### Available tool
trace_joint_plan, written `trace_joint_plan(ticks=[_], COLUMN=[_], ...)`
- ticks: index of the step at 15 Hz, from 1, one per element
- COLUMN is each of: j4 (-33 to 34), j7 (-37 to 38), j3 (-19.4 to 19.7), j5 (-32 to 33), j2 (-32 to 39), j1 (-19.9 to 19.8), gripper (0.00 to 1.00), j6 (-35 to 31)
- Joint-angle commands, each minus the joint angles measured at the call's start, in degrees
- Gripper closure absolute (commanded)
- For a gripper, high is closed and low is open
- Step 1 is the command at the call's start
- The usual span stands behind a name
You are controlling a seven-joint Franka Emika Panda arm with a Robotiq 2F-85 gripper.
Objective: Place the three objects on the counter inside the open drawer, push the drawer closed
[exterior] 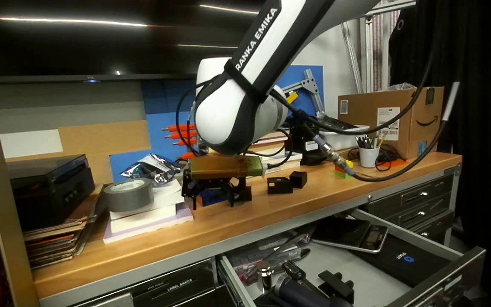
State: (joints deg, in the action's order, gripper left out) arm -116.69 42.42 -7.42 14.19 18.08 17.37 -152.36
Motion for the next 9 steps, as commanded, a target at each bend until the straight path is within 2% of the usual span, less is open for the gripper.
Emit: trace_joint_plan(ticks=[1,3,5,9], j4=[9.60,12.77,15.30,17.82], j7=[2.26,3.26,6.26,8.75], j3=[4.85,7.69,10.76,10.38], j5=[3.16,4.04,7.00,10.02], j2=[7.47,9.38,10.09,10.00], j1=[3.64,5.60,8.24,8.45], gripper=[0.00,0.00,0.00,0.00], j6=[2.02,6.69,14.45,21.68])
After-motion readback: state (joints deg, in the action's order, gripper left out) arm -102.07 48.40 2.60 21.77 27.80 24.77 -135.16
